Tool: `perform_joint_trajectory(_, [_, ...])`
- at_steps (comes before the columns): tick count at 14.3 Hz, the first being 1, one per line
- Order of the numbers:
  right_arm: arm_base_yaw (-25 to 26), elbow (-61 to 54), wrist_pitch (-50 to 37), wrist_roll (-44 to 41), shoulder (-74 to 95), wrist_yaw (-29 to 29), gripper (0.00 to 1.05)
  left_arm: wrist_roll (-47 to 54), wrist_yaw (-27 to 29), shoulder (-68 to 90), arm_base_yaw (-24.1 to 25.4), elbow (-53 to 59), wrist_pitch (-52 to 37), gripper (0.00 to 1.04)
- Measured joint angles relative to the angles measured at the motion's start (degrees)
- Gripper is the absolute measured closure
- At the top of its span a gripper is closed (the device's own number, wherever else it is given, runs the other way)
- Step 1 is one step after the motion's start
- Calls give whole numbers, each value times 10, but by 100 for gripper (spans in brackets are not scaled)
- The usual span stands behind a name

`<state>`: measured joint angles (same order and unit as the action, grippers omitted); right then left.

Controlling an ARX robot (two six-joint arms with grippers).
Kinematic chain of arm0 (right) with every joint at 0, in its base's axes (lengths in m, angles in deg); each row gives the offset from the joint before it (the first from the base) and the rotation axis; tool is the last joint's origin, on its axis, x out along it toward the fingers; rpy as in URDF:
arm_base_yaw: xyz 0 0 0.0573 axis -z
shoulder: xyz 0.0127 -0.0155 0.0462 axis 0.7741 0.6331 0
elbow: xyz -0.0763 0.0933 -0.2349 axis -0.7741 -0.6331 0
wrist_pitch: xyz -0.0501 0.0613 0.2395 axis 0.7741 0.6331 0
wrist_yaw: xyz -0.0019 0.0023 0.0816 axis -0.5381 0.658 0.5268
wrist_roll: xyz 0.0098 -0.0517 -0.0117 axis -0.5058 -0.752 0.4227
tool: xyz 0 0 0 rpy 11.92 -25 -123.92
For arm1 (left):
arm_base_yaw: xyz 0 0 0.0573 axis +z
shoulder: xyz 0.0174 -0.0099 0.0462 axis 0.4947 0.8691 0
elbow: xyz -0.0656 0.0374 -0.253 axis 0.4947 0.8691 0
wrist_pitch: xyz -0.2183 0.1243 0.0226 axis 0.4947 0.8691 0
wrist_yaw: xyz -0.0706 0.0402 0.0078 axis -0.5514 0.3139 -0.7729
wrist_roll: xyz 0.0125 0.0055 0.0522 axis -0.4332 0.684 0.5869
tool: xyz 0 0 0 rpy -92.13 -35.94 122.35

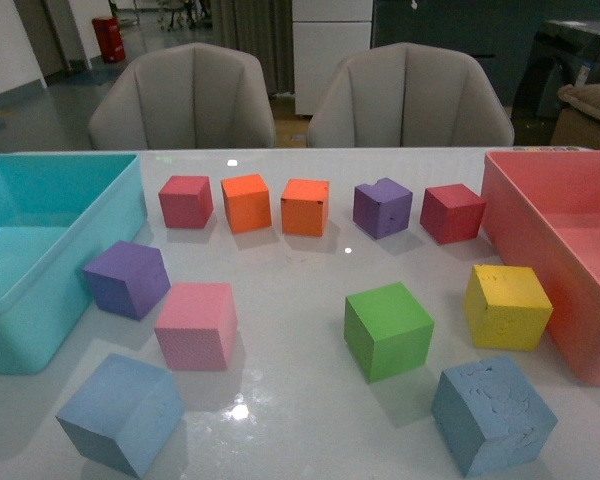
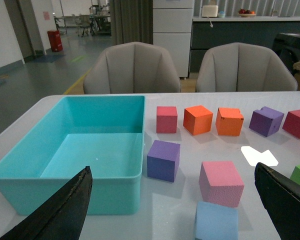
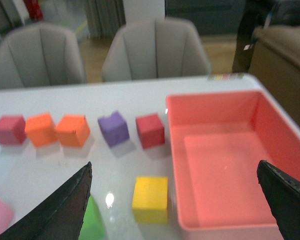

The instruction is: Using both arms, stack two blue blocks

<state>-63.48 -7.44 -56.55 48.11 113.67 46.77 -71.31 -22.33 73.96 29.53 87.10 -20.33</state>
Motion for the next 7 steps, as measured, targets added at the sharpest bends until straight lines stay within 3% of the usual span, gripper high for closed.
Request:
perform_joint_trajectory(5, [-64,115,117,24,297,63,6,0,0,0,0,0,0,7])
perform_joint_trajectory(7, [-76,117,121,46,360,67,6,0,0,0,0,0,0,7])
